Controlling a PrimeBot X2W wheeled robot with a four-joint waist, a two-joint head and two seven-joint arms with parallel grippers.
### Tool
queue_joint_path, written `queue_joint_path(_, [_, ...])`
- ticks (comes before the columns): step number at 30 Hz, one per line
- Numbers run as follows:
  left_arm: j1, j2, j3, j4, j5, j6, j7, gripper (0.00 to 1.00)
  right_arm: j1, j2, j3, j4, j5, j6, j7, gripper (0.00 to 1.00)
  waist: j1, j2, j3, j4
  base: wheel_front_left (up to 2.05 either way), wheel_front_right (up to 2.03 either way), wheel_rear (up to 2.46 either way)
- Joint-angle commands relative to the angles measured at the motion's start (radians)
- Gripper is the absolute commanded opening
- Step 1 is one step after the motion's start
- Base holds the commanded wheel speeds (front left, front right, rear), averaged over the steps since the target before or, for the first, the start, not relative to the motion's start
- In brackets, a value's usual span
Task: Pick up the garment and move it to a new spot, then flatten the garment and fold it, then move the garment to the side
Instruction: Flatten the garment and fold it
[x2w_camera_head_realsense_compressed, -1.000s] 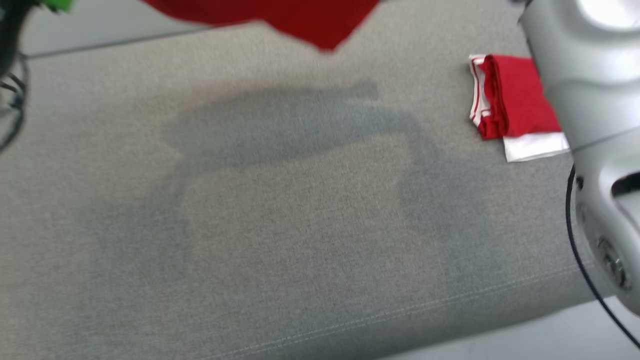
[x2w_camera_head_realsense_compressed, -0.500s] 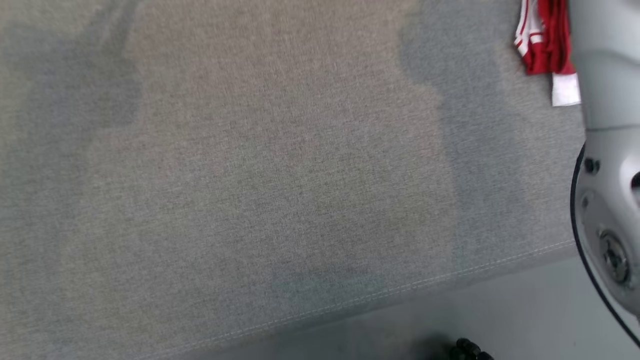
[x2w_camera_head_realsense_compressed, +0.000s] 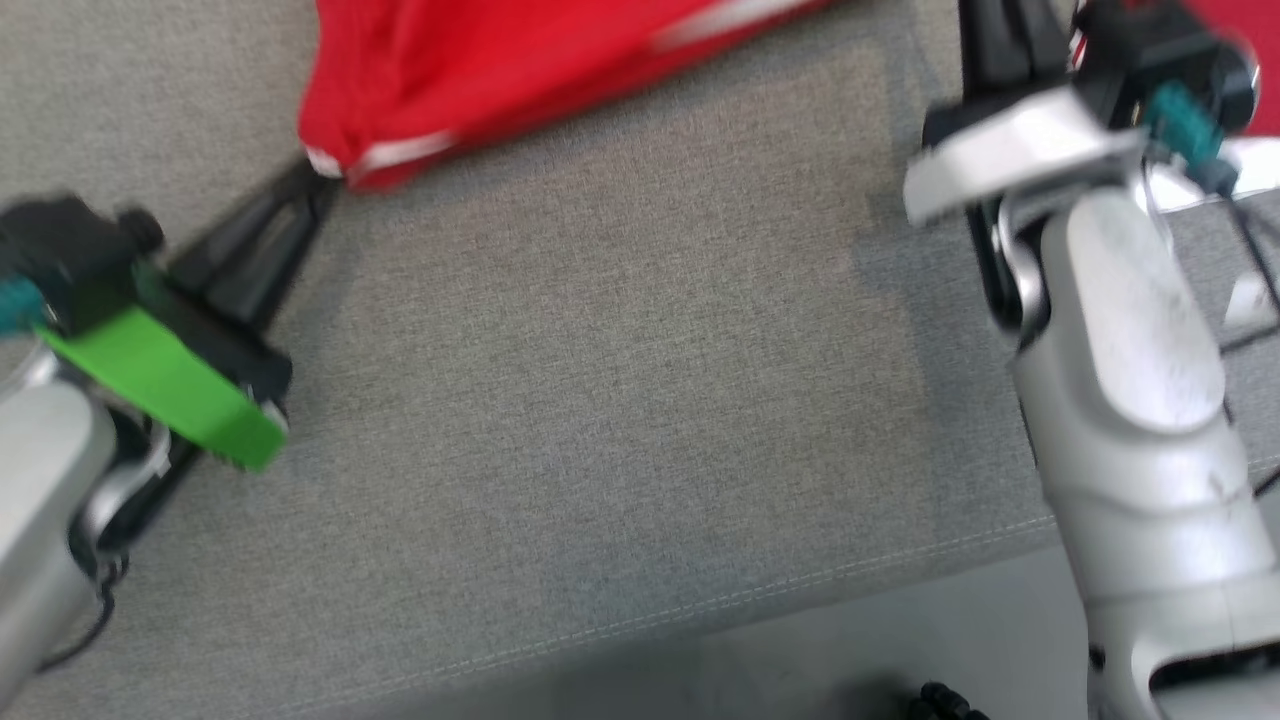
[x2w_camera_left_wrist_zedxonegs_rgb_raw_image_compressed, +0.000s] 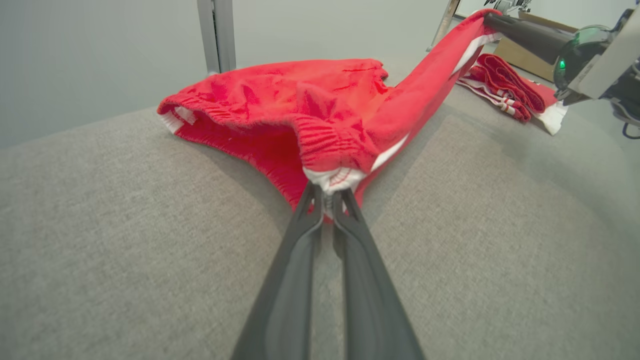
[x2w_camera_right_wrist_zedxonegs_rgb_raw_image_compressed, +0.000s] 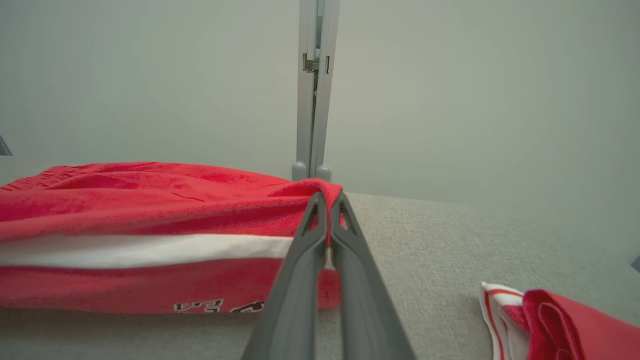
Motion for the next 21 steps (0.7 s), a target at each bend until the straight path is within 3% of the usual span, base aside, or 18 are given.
queue_joint_path(1, [0.056, 0.012, 0.008, -0.016, 0.038, 0.002, -0.004, 0.00, 0.064, -0.004, -0.008, -0.022, 0.001, -0.001, -0.004, 0.00, -0.0001, 0.0000, -0.074, 0.002, 0.00, 0.00, 0.00])
queue_joint_path(13, [0.423, -0.069, 0.133, -0.031, 0.262, 0.002, -0.004, 0.00, 0.481, -0.004, -0.057, -0.173, 0.051, -0.002, -0.004, 0.00, -0.0001, 0.0000, -0.241, 0.000, 0.00, 0.00, 0.00])
queue_joint_path(21, [0.637, -0.125, 0.214, -0.035, 0.331, 0.002, -0.004, 0.00, 0.687, -0.011, -0.055, -0.278, 0.053, -0.002, 0.022, 0.00, -0.0001, 0.0000, -0.353, -0.010, 0.00, 0.00, 0.00])
